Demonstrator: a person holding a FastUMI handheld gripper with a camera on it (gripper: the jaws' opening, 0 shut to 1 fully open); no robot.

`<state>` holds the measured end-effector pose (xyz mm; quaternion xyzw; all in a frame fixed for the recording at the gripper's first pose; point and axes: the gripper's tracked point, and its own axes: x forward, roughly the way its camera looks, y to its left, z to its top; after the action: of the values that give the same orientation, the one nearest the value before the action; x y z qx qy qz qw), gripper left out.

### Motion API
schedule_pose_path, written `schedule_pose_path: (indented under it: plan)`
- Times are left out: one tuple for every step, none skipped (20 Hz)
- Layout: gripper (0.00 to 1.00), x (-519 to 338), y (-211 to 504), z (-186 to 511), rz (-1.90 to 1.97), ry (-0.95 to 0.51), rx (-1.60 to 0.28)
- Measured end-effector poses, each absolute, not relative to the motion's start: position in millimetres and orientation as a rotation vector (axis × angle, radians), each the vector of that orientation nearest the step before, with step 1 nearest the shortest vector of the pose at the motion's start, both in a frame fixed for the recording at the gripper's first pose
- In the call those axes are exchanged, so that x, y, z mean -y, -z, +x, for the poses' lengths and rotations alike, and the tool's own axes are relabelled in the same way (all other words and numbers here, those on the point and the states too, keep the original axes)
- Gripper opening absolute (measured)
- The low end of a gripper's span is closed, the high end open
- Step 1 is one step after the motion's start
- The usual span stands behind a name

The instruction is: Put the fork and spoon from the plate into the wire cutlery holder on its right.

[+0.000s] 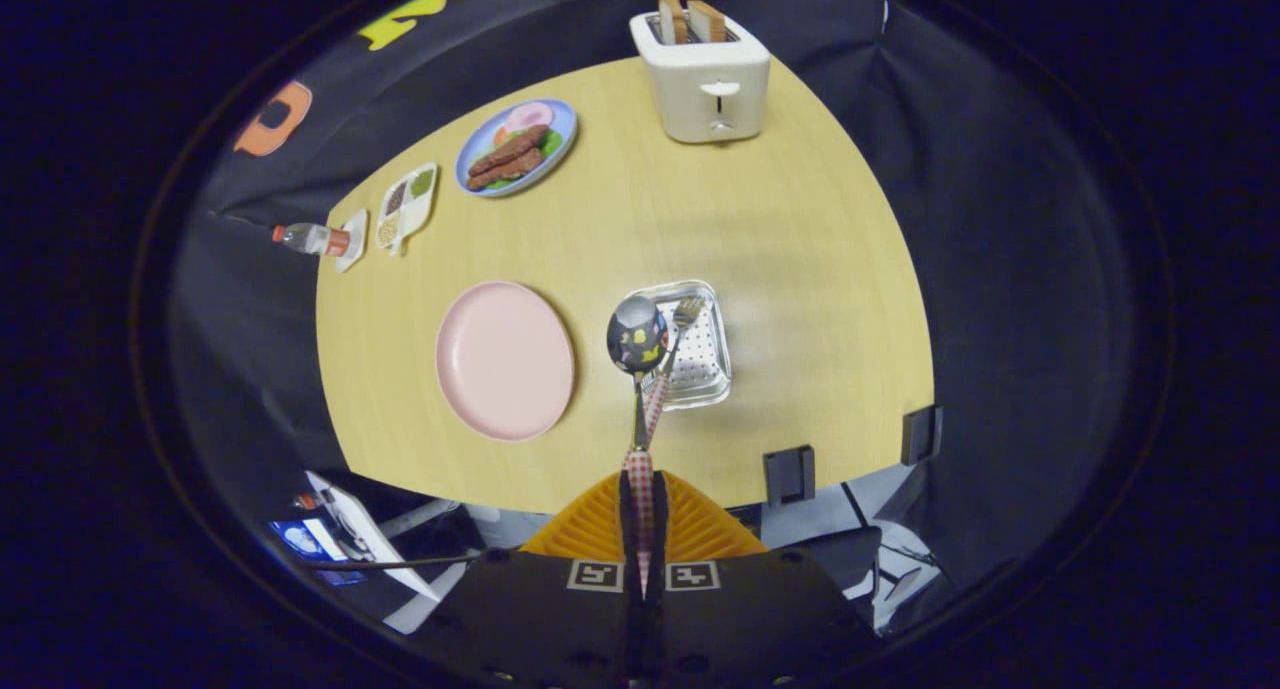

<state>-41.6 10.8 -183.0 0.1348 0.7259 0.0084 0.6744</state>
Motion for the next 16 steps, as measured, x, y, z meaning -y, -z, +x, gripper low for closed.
schedule_pose_path:
  plan:
    - [0.0, -7.9, 187.3, -40.1, 0.316, -0.009, -1.665]
    - [0.01, -5.9, 190.1, -41.1, 0.321, -0.005, -1.696]
    - [0.01, -4.9, 193.3, -38.6, 0.321, -0.005, -1.723]
    - [0.01, -4.4, 196.4, -36.6, 0.321, -0.006, -1.749]
    - [0.01, -3.6, 198.6, -32.4, 0.319, -0.006, -1.775]
    - [0.01, -6.4, 200.5, -26.0, 0.319, -0.004, -1.8]
    - [0.0, -7.1, 202.7, -23.5, 0.317, 0.003, -1.83]
    - [0.01, -9.5, 205.3, -21.1, 0.321, 0.007, -1.852]
    - [0.01, -11.8, 207.0, -19.2, 0.323, 0.009, -1.879]
    - [0.01, -13.2, 209.3, -17.0, 0.327, 0.019, -1.899]
    - [0.01, -15.0, 211.4, -13.2, 0.326, 0.028, -1.914]
    - [0.01, -15.1, 213.6, -17.1, 0.322, 0.034, -1.921]
    - [0.01, -15.5, 214.2, -15.0, 0.314, 0.041, -1.93]
    - [0.01, -17.6, 217.9, -5.7, 0.314, 0.045, -1.935]
    - [0.01, -18.6, 219.5, -2.2, 0.313, 0.047, -1.938]
    - [0.04, -19.4, 221.7, -0.2, 0.31, 0.048, -1.938]
